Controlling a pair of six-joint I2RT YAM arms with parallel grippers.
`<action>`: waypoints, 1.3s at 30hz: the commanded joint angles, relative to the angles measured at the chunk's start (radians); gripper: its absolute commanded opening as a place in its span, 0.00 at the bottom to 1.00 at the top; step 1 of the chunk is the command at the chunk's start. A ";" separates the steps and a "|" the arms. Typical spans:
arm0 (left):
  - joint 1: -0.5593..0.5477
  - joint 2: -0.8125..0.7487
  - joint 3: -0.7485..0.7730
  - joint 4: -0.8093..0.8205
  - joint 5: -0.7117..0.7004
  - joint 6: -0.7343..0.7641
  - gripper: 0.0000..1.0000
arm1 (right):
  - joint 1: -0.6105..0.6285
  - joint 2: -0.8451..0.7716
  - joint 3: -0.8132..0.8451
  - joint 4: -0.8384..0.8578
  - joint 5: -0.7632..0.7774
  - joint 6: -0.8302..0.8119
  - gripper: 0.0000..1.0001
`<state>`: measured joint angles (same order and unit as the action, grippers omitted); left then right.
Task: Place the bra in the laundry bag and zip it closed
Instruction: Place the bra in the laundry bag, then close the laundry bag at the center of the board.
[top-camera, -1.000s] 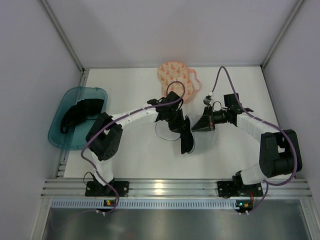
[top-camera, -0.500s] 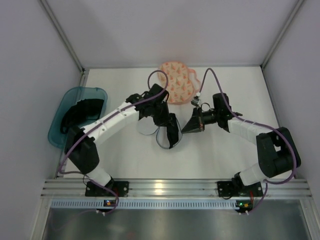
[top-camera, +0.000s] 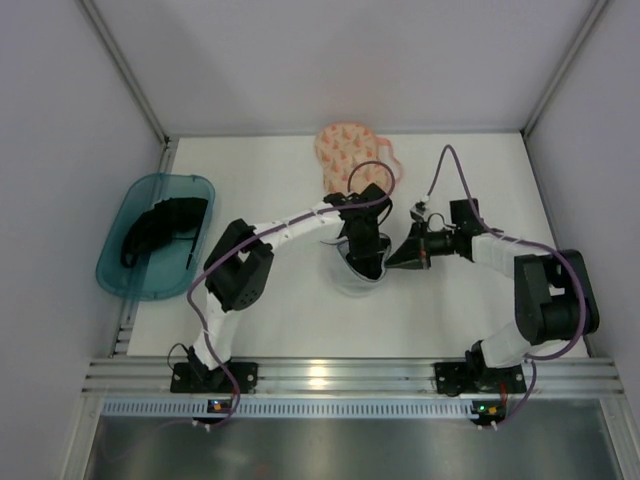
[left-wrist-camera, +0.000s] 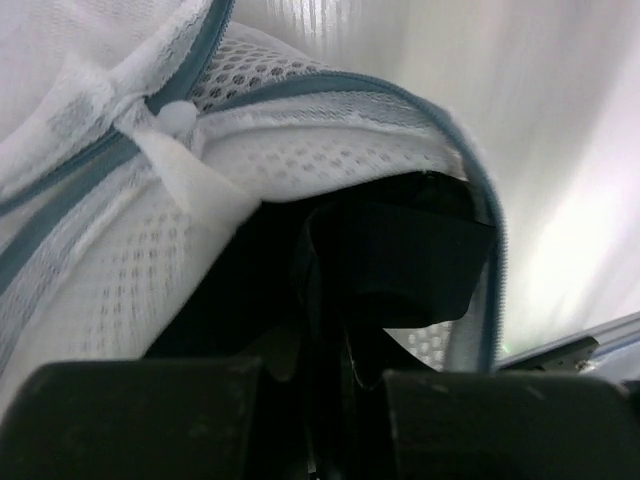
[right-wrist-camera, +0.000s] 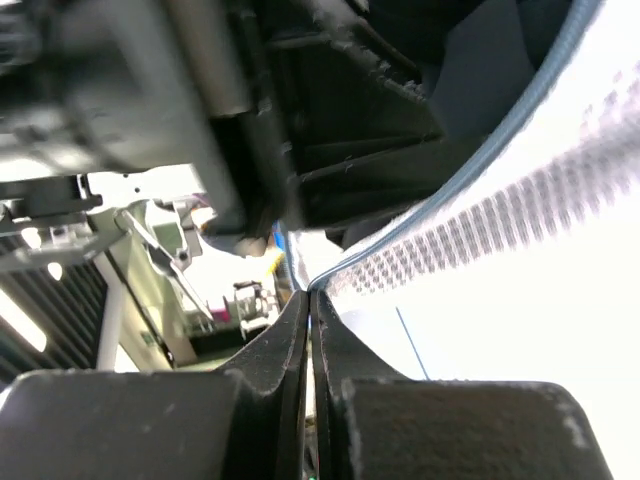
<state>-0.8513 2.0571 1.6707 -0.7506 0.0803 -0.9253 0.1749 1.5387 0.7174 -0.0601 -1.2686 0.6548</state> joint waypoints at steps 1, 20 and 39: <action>-0.029 0.078 0.011 0.027 -0.045 0.006 0.00 | -0.069 -0.025 0.042 -0.254 -0.067 -0.236 0.00; 0.009 -0.251 0.001 0.019 -0.107 0.373 0.78 | -0.123 -0.031 0.175 -0.791 -0.058 -0.797 0.00; 0.549 -0.666 -0.721 0.059 0.212 0.301 0.72 | -0.029 -0.066 0.180 -0.816 0.029 -0.844 0.00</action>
<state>-0.3073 1.4754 1.0260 -0.6930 0.1841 -0.5903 0.1371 1.5188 0.8799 -0.8768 -1.2488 -0.1577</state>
